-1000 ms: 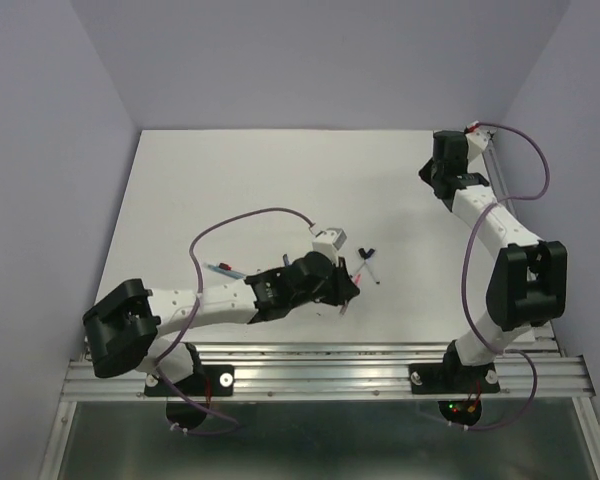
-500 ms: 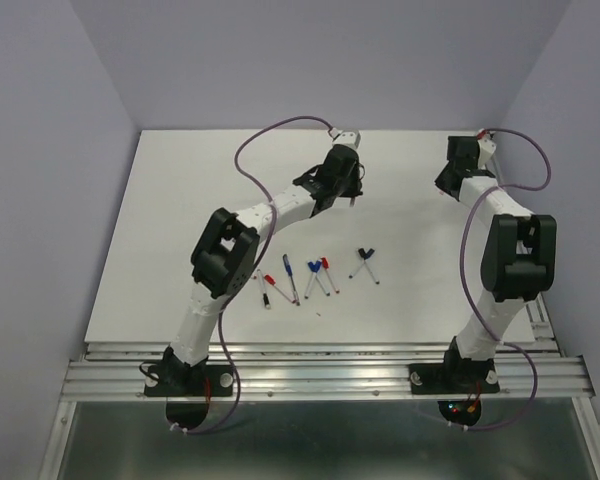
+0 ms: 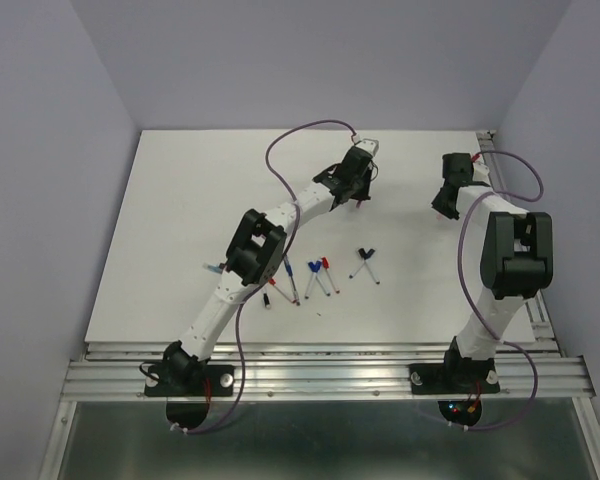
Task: Open the pen caps
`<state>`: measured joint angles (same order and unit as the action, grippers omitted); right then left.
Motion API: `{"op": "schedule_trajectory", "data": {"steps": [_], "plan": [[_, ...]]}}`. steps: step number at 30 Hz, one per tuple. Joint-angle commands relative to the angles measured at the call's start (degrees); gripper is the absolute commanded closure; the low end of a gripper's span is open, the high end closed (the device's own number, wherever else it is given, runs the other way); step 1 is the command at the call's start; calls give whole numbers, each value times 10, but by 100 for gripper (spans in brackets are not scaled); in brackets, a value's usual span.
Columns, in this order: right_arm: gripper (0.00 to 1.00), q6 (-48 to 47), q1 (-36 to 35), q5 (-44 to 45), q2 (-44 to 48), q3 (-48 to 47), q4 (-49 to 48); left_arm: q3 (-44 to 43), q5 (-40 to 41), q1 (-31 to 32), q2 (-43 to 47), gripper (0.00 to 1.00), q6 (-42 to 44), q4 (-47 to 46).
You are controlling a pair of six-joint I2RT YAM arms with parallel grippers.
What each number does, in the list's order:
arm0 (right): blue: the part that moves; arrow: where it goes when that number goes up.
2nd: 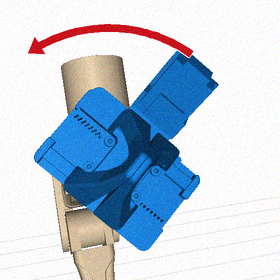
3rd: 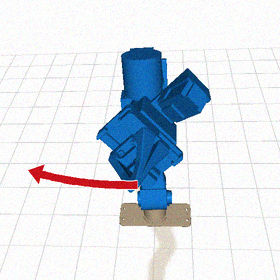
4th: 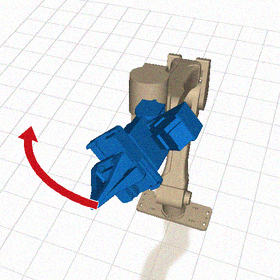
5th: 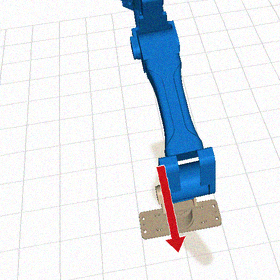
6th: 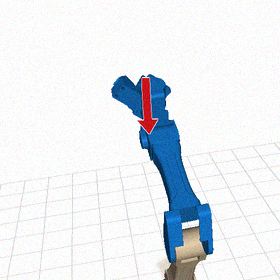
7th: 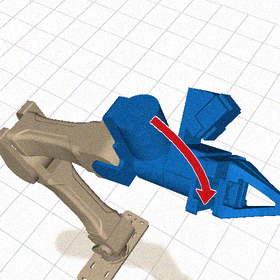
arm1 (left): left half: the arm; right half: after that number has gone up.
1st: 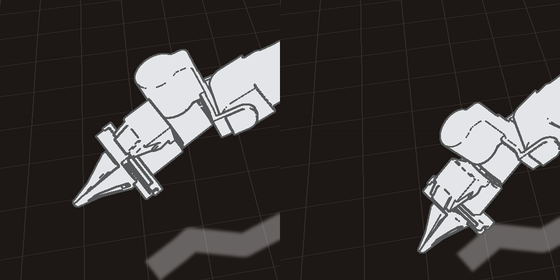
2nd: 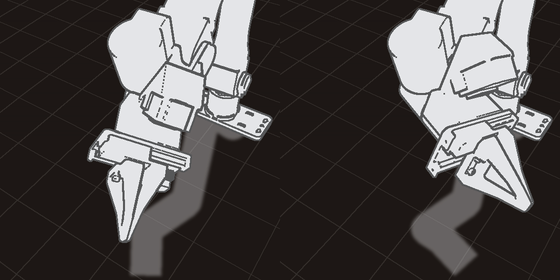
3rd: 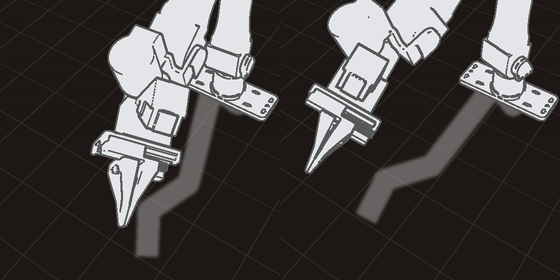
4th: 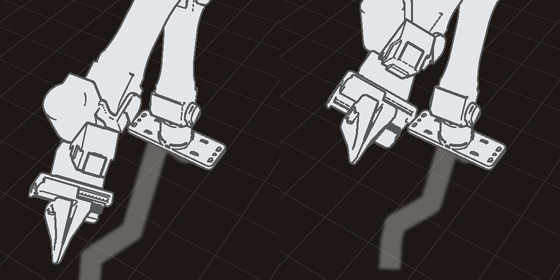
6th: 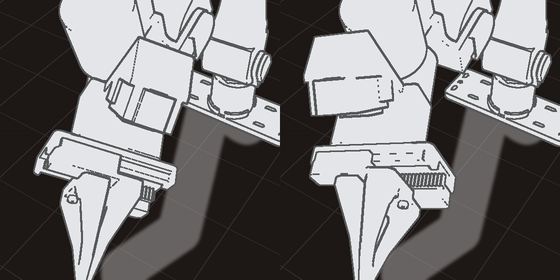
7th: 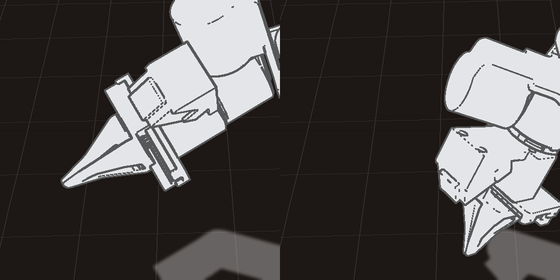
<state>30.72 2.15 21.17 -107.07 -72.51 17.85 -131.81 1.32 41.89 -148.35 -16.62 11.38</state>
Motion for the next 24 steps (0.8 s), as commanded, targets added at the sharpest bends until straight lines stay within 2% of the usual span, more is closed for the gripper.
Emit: {"op": "schedule_trajectory", "data": {"steps": [1, 5, 8, 13, 14, 17, 20, 24], "plan": [[92, 22, 4, 13, 5, 25, 13, -42, 3, -4, -4, 92, 33, -16], [92, 28, 4, 5, 8, 53, -2, -60, -2, -4, -25, 88, 37, -6], [89, 27, 4, 3, 7, 62, 1, -55, -2, -4, -30, 81, 41, 0], [83, 33, 4, -3, 13, 83, -2, -49, -7, -4, -37, 79, 36, 9], [76, 35, 4, -6, 15, 88, -4, -47, -10, -4, -38, 72, 34, 10], [71, 36, 4, -12, 18, 98, -7, -40, -10, -3, -39, 59, 34, 13], [66, 40, 4, -11, 20, 104, -6, -36, -6, -4, -36, 53, 34, 16], [64, 45, 4, -20, 26, 108, -4, -28, 0, -4, -32, 52, 34, 19]]}}
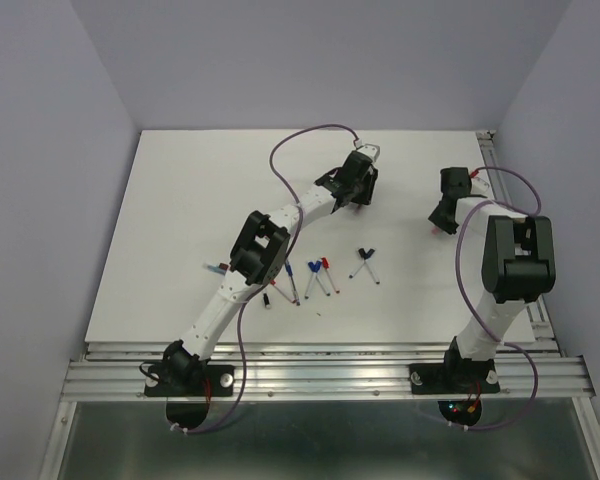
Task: Open the pen caps
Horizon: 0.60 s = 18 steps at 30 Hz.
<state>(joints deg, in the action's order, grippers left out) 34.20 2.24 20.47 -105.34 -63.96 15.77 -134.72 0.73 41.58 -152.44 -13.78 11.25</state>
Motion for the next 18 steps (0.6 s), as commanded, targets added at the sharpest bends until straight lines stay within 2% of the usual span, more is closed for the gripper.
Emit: {"op": "schedule_trajectory", "data": {"steps": [1, 8, 11, 16, 17, 18], "plan": [[64, 10, 4, -14, 9, 24, 15, 3, 7, 0, 10, 52, 7, 20], [60, 15, 4, -21, 17, 29, 15, 19, -4, 0, 23, 50, 10, 20], [55, 12, 3, -31, 20, 25, 14, 20, -5, 0, 27, 46, 9, 18], [54, 3, 3, -39, 23, 4, 19, 19, -17, 1, 36, 41, 8, 17], [53, 3, 3, -38, 25, -1, 22, 19, -14, 1, 42, 37, 9, 16], [48, 3, 3, -38, 27, -8, 26, 17, -12, 1, 45, 37, 9, 16]]}}
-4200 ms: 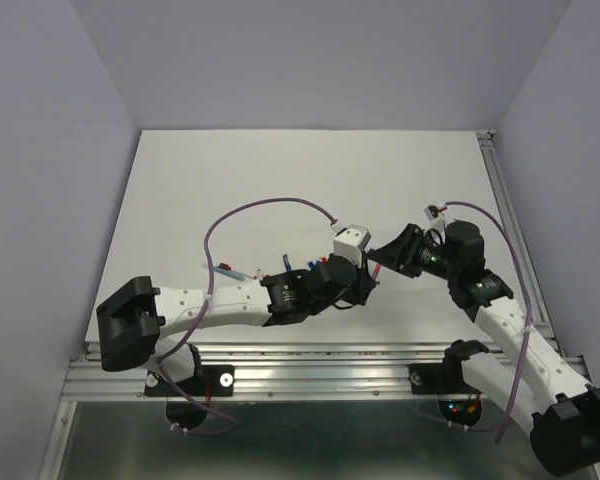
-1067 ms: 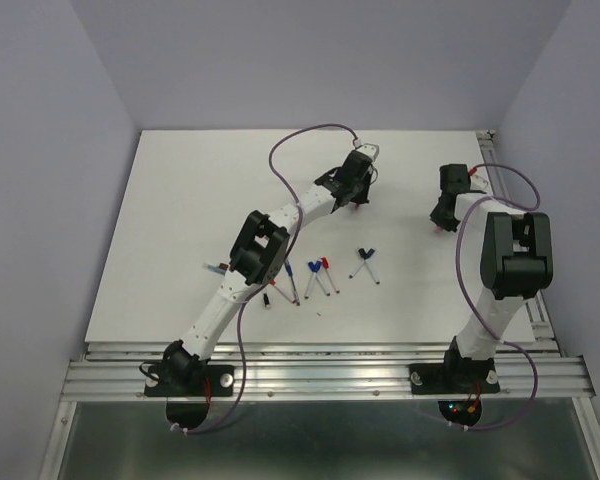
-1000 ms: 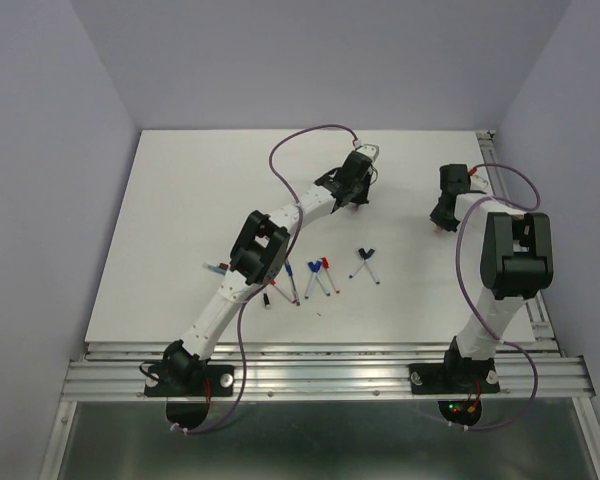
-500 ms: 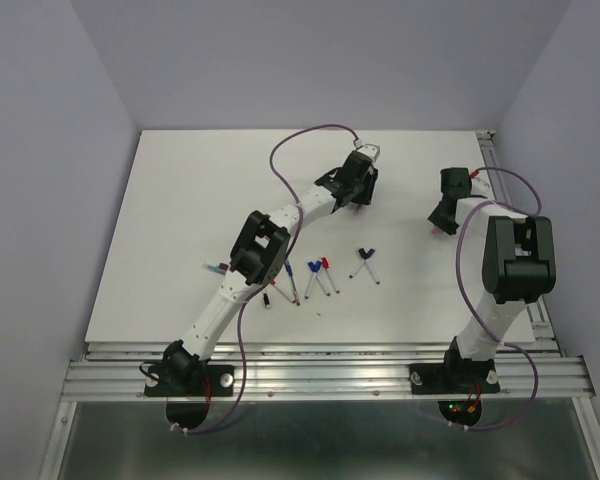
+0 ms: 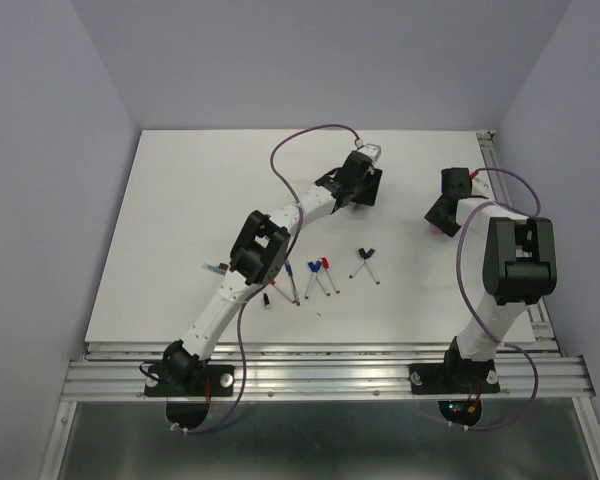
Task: Open the pen caps
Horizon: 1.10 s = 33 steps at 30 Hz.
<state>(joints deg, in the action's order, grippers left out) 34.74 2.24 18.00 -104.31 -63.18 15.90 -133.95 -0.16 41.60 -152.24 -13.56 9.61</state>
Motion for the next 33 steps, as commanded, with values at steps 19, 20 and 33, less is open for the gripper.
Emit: {"op": "schedule_trajectory", "data": {"steps": [19, 20, 33], "plan": [[0, -78, -9, -239, 354, 124, -16, 417, 31, 21, 453, 1, -61, -53], [0, -83, -19, -259, 377, 146, -22, 471, 41, 27, 488, 1, -76, -92], [0, -145, -264, -200, 418, 238, -3, 1033, 119, 99, 991, 1, -290, -158]]}}
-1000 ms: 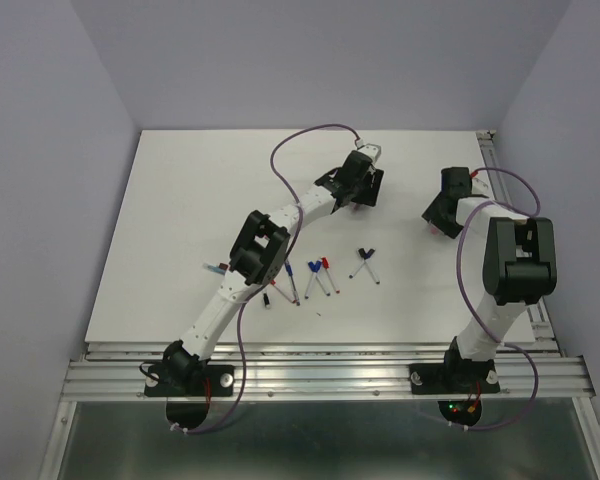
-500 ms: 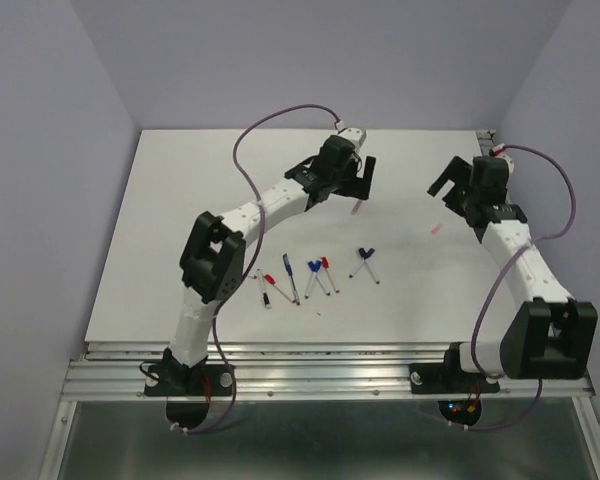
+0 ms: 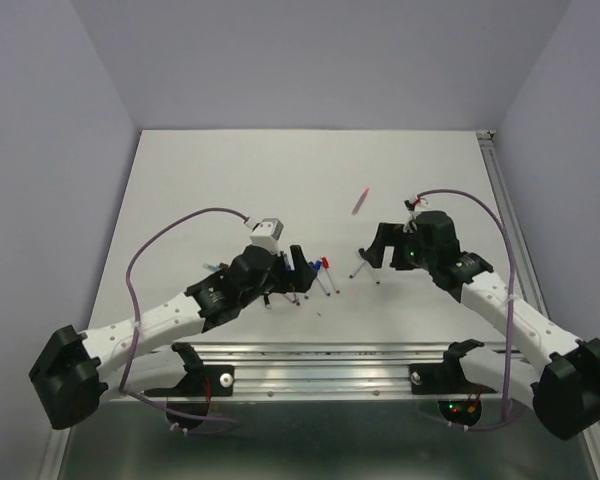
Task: Open the pen caps
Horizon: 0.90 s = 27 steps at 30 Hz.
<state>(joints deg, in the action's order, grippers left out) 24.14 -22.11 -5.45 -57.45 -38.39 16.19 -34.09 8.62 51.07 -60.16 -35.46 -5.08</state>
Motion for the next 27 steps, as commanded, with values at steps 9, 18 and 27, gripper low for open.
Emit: {"op": "schedule_trajectory", "data": {"steps": [9, 18, 27], "plan": [[25, -100, -29, 37, -174, -50, -35, 104, 39, 10, 205, 1, -120, 48], [33, -129, -43, 17, -248, -63, -55, 92, 66, 10, 224, 1, -107, 82], [45, -137, -57, 24, -285, -64, -68, 83, 77, 10, 211, 1, -102, 91]]}}
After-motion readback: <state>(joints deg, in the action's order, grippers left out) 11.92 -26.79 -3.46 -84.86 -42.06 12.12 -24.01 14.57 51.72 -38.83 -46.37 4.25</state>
